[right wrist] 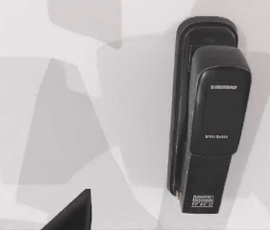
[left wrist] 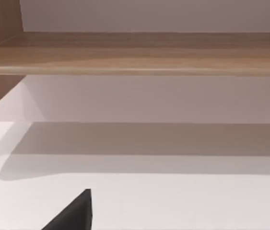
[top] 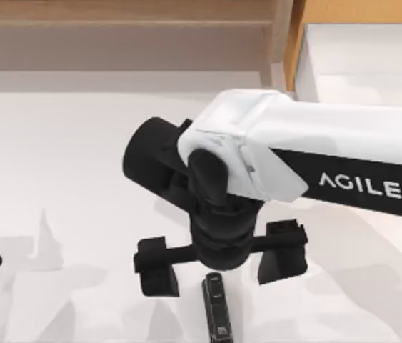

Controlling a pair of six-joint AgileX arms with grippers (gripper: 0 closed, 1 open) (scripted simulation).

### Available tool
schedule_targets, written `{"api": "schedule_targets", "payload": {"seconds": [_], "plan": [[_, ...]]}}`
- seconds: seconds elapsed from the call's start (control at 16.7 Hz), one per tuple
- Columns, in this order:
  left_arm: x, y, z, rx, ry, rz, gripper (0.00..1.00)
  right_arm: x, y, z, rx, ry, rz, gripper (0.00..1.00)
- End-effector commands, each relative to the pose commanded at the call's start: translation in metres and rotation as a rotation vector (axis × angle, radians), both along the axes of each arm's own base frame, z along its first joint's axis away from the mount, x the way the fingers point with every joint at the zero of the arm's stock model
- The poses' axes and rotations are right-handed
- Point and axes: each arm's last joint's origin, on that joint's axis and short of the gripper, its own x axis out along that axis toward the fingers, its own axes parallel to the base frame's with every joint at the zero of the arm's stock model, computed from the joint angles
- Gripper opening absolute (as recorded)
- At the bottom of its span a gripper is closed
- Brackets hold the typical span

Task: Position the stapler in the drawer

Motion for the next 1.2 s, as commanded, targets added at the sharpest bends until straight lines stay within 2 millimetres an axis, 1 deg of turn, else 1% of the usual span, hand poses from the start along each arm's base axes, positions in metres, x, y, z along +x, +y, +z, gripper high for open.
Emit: {"api": "schedule_targets", "payload": {"seconds": [0.24, 0.36, 0.6, 0.72, 0.96, 1.2], "plan": [[0.000, 0.000, 0.000, 0.000, 0.000, 0.000, 1.00, 0.001, 0.000, -0.001, 0.001, 0.001, -0.002, 1.00], [0.000, 0.000, 0.000, 0.000, 0.000, 0.000, 1.00, 0.001, 0.000, -0.014, -0.005, 0.003, 0.000, 1.00], [0.000, 0.000, 0.000, 0.000, 0.000, 0.000, 1.00, 0.002, 0.002, -0.053, 0.008, -0.005, 0.000, 1.00], [0.000, 0.000, 0.000, 0.000, 0.000, 0.000, 1.00, 0.000, 0.000, -0.068, 0.002, -0.001, 0.000, 1.00], [0.000, 0.000, 0.000, 0.000, 0.000, 0.000, 1.00, 0.000, 0.000, -0.070, 0.000, 0.000, 0.000, 1.00], [0.000, 0.000, 0.000, 0.000, 0.000, 0.000, 1.00, 0.000, 0.000, -0.070, 0.000, 0.000, 0.000, 0.70]]}}
